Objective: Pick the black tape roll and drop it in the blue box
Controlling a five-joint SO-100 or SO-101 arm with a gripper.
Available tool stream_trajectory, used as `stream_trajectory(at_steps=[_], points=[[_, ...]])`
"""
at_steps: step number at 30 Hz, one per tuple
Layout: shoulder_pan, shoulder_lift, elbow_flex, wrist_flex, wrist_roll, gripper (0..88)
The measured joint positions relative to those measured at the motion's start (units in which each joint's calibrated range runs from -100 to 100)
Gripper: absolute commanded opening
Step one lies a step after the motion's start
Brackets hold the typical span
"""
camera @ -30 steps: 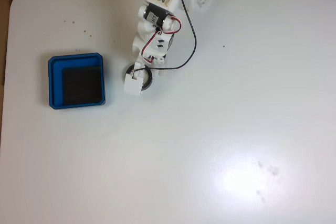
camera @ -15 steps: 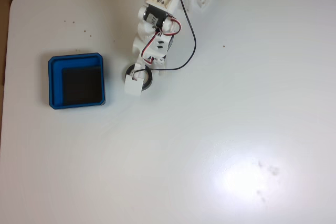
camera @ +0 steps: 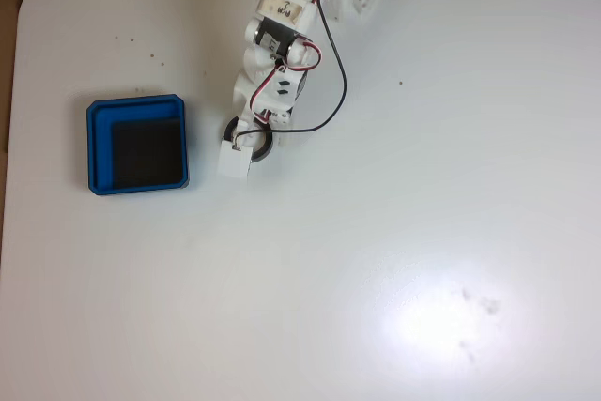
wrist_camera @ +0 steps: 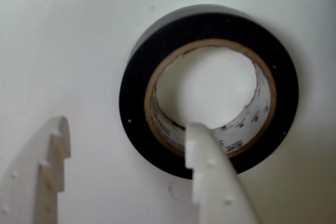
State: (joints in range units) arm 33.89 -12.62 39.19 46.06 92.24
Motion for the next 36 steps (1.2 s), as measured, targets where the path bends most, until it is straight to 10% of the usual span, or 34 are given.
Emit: stream_trajectory(at_steps=[36], points=[[0.0, 5.4, 0.0, -1.3, 0.0, 20.4]])
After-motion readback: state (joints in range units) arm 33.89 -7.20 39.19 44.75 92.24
